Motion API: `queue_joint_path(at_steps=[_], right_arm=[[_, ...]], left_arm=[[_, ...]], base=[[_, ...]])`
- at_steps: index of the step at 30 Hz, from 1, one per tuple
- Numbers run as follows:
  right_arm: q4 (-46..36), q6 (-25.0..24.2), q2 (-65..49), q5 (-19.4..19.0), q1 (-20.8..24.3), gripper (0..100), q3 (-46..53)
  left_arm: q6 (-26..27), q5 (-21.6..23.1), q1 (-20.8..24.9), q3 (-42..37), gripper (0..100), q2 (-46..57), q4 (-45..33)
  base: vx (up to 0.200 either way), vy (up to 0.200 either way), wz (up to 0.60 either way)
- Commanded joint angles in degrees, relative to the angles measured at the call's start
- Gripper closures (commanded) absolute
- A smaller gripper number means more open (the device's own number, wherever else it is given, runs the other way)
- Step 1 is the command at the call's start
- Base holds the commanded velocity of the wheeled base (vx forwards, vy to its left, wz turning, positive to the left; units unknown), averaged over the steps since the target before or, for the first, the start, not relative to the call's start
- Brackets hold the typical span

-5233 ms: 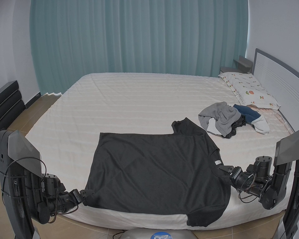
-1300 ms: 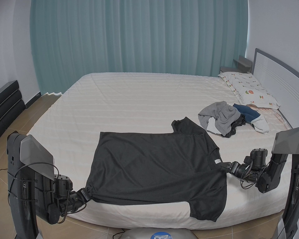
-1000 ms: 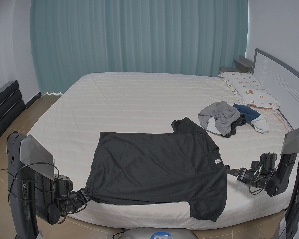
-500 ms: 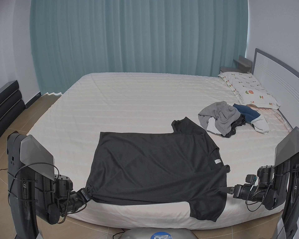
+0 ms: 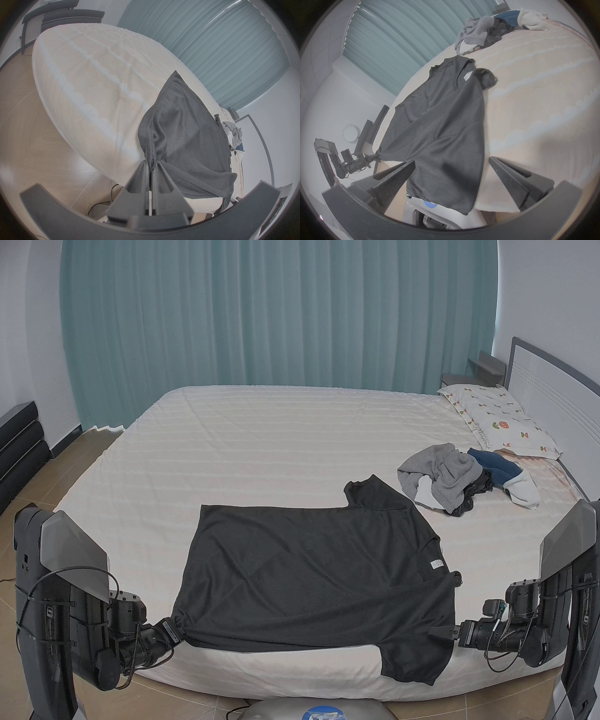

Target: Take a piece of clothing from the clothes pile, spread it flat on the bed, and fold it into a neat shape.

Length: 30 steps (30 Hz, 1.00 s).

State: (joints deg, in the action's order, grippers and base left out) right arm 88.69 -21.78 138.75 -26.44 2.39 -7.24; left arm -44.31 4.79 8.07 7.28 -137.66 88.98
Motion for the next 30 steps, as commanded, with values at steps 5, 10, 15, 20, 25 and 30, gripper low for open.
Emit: queue_joint_path(at_steps=[5,10,15,20,25,30], right_arm=[[-0.18,-0.63,1.08,2.01,1.48,100,-0.84],[-0.18,-0.63,0.9,2.62,0.86,100,0.21],[0.0,-0.19,0.03,2.8,-1.86,100,2.67],[-0.88,1.66,-4.72,1.57,-7.05,100,7.24],[-12.66,3.77,-12.19,1.22,-6.78,100,7.24],[-24.53,7.99,-18.08,-0.54,-6.52,100,7.24]], left_arm=[[0.02,0.04,0.02,0.11,100,0.02,0.32],[-0.07,0.04,0.02,0.11,100,0.02,0.32],[0.02,0.04,0.02,0.28,100,0.02,0.32],[0.63,-2.51,-0.07,-0.86,100,0.2,0.49],[2.83,-5.76,0.02,-1.04,100,0.37,0.58],[8.28,-8.31,-0.16,-3.5,100,0.63,0.58]], base=[[0.0,0.0,0.0],[0.0,0.0,0.0],[0.0,0.0,0.0],[0.0,0.0,0.0],[0.0,0.0,0.0],[0.0,0.0,0.0]])
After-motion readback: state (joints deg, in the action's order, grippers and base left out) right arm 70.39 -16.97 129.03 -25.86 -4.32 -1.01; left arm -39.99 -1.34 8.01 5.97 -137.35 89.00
